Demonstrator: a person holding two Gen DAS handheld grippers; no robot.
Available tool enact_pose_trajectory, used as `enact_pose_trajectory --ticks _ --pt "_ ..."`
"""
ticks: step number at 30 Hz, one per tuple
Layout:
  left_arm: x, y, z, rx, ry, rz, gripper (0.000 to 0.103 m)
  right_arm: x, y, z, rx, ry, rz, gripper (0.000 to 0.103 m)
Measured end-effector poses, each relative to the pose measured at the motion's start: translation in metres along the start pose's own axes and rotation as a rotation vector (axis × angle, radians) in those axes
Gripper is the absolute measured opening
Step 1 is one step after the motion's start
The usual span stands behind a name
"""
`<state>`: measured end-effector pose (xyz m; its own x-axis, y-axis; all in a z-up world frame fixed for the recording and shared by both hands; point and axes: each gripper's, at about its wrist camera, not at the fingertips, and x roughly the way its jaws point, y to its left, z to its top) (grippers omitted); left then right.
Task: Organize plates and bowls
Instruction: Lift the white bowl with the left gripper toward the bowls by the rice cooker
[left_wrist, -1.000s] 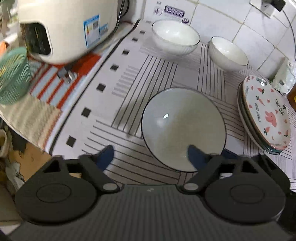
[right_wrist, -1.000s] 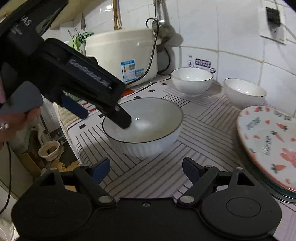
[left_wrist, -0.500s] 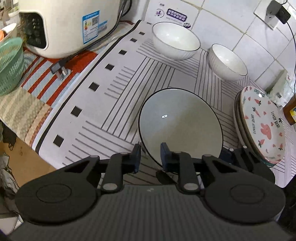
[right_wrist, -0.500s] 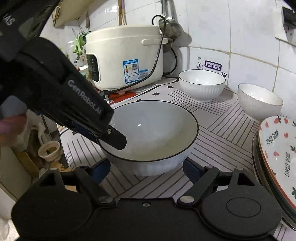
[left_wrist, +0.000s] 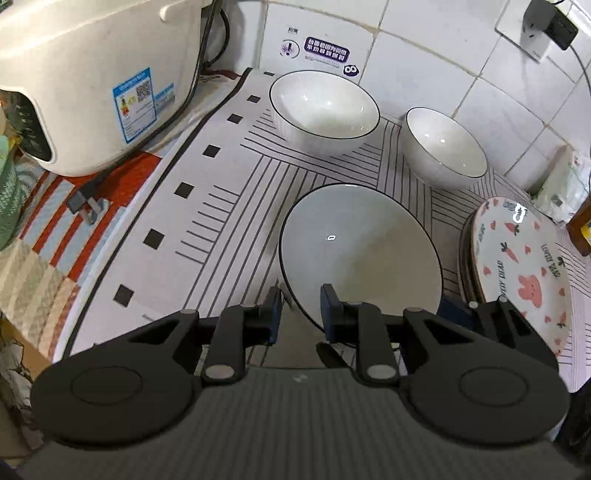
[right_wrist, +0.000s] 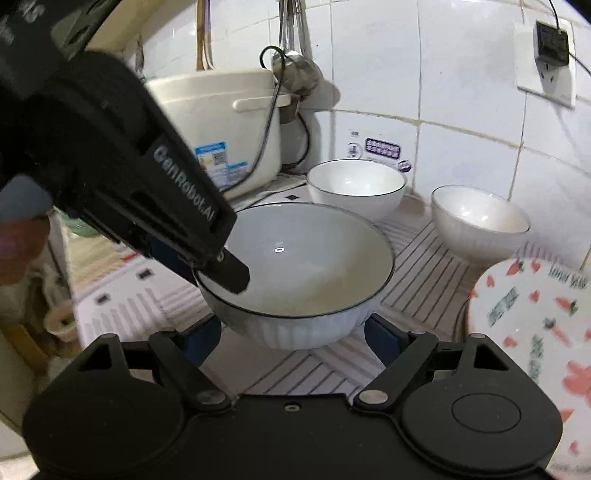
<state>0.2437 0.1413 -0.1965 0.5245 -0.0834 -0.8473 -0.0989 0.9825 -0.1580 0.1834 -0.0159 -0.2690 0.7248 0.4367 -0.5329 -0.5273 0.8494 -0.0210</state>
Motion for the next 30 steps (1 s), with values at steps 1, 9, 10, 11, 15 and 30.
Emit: enact_pose_trajectory --ticks 1,9,10,11,15,30 --pt "0.003 -0.003 0.001 0.014 0.004 0.007 0.021 0.004 0.000 0.000 -0.022 0.009 -0.012 0.088" --pt "0.012 -0.011 0.000 0.060 0.027 0.046 0.021 0.014 0.006 0.007 -0.110 0.079 -0.080 0.088" --pt "0.010 -0.013 0.001 0.052 0.040 0.054 0.022 0.014 0.007 0.010 -0.112 0.093 -0.078 0.088" --pt "0.007 -0.015 0.002 0.037 0.051 0.058 0.024 0.011 0.006 0.013 -0.105 0.109 -0.065 0.088" --pt "-0.008 -0.027 0.008 0.045 0.065 0.090 0.033 -0.014 -0.003 0.018 -0.077 0.102 0.010 0.089" --pt "-0.072 -0.077 0.006 0.135 -0.022 0.077 0.046 -0.107 -0.077 0.029 0.108 -0.003 -0.076 0.089"
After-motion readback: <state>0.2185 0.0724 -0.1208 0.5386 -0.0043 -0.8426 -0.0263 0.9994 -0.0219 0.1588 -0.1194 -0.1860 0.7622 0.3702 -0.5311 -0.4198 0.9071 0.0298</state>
